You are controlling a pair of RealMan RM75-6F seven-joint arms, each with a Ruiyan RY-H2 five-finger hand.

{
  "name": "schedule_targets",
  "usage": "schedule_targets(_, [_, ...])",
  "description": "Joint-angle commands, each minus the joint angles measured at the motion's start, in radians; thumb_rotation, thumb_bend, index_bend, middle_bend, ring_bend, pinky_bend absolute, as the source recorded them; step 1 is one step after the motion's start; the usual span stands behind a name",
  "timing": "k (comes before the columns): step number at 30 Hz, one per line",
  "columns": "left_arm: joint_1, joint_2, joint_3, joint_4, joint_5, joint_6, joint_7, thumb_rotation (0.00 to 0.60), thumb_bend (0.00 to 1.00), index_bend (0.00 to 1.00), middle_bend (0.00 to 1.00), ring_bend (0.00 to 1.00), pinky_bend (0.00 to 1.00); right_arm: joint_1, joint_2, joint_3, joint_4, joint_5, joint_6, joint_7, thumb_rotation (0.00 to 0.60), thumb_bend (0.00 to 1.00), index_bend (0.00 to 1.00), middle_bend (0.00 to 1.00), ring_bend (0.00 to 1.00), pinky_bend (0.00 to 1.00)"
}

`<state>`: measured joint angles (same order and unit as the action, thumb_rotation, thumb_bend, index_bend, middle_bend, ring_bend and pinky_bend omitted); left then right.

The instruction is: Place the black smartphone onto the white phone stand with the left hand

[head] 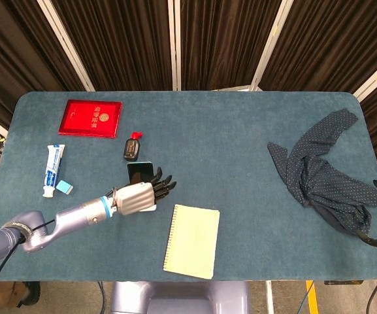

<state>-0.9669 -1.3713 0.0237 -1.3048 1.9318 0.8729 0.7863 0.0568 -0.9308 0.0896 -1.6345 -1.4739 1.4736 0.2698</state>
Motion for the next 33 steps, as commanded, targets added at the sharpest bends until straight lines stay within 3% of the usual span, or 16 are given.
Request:
schedule_targets(1, [0.004,0.014,0.001,-0.010,0.001,0.011,0.002,0.600,0.00,0.09,0.00,0.03,0.18,0.000,0.001,-0.001,-0.001,-0.001,0.000,0.000,0.600,0.00,0.00,0.00,0.00,0.00])
schedule_targets(4, [0.010,0.032,0.001,-0.025,0.002,0.032,-0.001,0.600,0.00,0.07,0.00,0.00,0.14,-0.001,0.001,-0.002,-0.003,-0.004,0.002,-0.001,0.600,0.00,0.00,0.00,0.00,0.00])
schedule_targets(8, [0.053,0.051,-0.017,-0.071,-0.018,0.138,-0.054,0.600,0.00,0.05,0.00,0.00,0.00,-0.002,0.003,-0.003,-0.005,-0.008,0.004,0.000,0.600,0.00,0.00,0.00,0.00,0.00])
schedule_targets(13, [0.163,0.091,-0.053,-0.142,-0.053,0.392,-0.192,0.600,0.00,0.05,0.00,0.00,0.00,-0.004,0.007,-0.002,-0.005,-0.004,0.006,0.010,0.600,0.00,0.00,0.00,0.00,0.00])
schedule_targets(16, [0.211,0.110,-0.063,-0.158,-0.085,0.465,-0.238,0.600,0.00,0.05,0.00,0.00,0.00,-0.005,0.008,-0.003,-0.005,-0.006,0.006,0.012,0.600,0.00,0.00,0.00,0.00,0.00])
schedule_targets(23, [0.390,0.113,-0.065,-0.146,-0.271,0.609,-0.474,0.600,0.00,0.01,0.00,0.00,0.00,-0.006,0.008,-0.007,-0.012,-0.018,0.013,0.001,0.600,0.00,0.00,0.00,0.00,0.00])
schedule_targets(29, [0.558,0.118,-0.040,-0.211,-0.416,0.690,-0.740,0.600,0.00,0.00,0.00,0.00,0.00,-0.006,0.005,-0.008,-0.018,-0.018,0.012,-0.020,0.600,0.00,0.00,0.00,0.00,0.00])
schedule_targets(31, [0.637,0.137,-0.019,-0.255,-0.487,0.721,-0.747,0.600,0.00,0.00,0.00,0.00,0.00,-0.005,0.002,-0.009,-0.022,-0.021,0.014,-0.035,0.600,0.00,0.00,0.00,0.00,0.00])
schedule_targets(33, [0.695,0.174,0.002,-0.336,-0.568,0.721,-0.652,0.600,0.00,0.00,0.00,0.00,0.00,-0.005,-0.002,-0.010,-0.026,-0.023,0.016,-0.051,0.600,0.00,0.00,0.00,0.00,0.00])
